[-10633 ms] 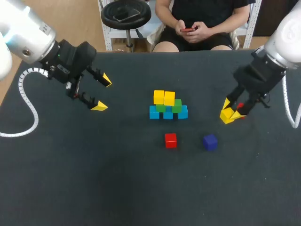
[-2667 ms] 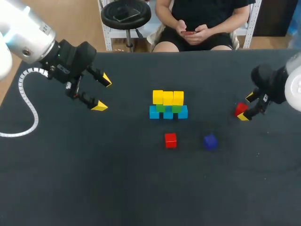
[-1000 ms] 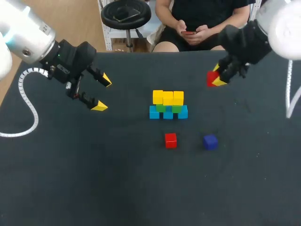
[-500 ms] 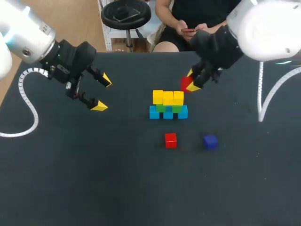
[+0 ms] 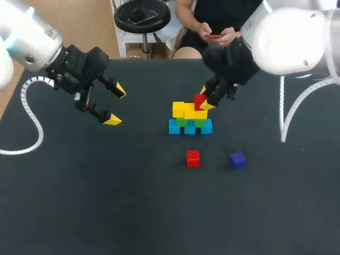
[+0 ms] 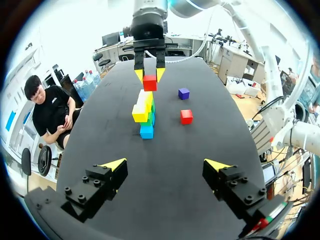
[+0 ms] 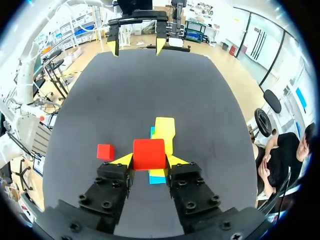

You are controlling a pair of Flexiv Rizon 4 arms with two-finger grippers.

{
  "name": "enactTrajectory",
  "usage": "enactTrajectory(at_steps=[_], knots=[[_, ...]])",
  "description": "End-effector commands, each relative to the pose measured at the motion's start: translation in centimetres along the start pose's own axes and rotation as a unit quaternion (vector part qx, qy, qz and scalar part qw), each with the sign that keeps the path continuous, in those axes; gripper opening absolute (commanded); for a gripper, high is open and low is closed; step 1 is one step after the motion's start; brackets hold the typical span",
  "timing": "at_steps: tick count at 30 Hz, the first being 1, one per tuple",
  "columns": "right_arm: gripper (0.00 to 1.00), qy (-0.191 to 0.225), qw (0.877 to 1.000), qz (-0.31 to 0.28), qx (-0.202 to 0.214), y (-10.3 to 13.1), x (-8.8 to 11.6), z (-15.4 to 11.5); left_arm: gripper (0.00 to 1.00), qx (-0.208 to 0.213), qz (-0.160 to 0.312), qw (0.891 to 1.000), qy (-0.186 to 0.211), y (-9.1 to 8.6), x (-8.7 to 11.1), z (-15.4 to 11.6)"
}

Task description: Place the blue cubes, place green cubes on the blue cubes, place the yellow cubes on the green cubes, then place the red cubes on the yellow cubes, and place purple cube on the red cubes.

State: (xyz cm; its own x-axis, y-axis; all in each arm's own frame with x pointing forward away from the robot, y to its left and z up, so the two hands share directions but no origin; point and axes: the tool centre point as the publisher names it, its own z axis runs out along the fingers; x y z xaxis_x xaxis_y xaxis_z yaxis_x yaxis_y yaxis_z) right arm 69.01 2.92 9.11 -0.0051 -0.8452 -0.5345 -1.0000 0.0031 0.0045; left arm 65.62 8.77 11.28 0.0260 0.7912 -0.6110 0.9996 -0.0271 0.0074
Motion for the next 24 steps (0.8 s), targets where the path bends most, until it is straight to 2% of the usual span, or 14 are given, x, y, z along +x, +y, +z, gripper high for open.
enactTrajectory(at_steps=[1, 24], knots=[[0.0, -0.002, 1.0, 0.0, -0.006, -0.57, -0.15, 0.59, 1.0, 0.0, 0.002, 1.0, -0.002, -0.03, 0.13, 0.0], [0.0, -0.002, 1.0, 0.004, -0.008, -0.92, -0.03, 1.07, 1.0, 0.0, 0.002, 1.0, -0.002, -0.03, 0.13, 0.0]])
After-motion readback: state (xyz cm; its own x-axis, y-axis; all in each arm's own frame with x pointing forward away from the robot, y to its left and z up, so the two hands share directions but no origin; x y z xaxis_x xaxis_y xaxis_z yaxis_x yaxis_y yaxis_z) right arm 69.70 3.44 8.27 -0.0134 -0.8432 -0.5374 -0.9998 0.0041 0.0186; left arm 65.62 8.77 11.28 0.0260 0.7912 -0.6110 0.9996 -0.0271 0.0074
